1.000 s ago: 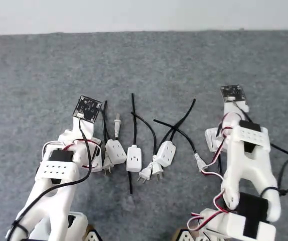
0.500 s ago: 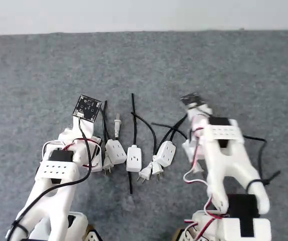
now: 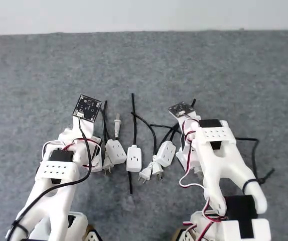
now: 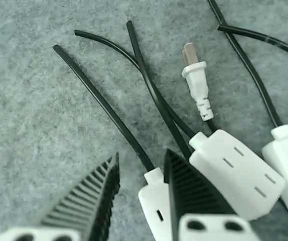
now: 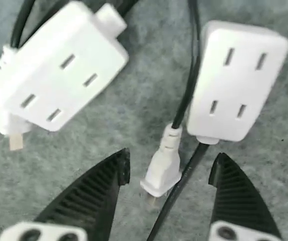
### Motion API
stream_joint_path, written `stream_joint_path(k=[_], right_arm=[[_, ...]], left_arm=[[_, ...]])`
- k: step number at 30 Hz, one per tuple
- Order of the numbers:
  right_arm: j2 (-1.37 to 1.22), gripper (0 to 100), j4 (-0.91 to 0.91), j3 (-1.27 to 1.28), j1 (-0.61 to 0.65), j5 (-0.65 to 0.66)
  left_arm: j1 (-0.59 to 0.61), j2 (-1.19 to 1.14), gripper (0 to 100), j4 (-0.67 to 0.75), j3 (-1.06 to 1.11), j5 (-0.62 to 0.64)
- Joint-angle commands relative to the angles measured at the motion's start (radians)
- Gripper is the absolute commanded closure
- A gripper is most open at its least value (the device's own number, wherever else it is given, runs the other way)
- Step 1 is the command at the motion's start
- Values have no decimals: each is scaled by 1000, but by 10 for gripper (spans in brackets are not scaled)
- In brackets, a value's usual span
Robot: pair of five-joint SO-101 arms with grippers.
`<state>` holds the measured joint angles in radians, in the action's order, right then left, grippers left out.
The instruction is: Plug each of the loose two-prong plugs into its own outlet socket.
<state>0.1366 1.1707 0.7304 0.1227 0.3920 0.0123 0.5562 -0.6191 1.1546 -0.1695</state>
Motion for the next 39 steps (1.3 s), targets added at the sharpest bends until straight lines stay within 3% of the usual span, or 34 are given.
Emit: stream_joint_path(k=[1,11,20,24,33,39], right_arm=[[47,740,10,-21,-12,12],[48,740,-142,-26,-170,14],[58,740,-154,-28,-331,147],[58,740,-131,-28,-300,141],[48,740,1,-20,-47,135],[47,740,10,-18,-35,81]], left_arm=[[5,0,862,28,-7,5],[5,0,862,26,-5,5],[5,0,862,28,-5,5],[5,0,862,29,-5,5],[5,-2,862,29,-5,5],[5,-2,862,29,-5,5]])
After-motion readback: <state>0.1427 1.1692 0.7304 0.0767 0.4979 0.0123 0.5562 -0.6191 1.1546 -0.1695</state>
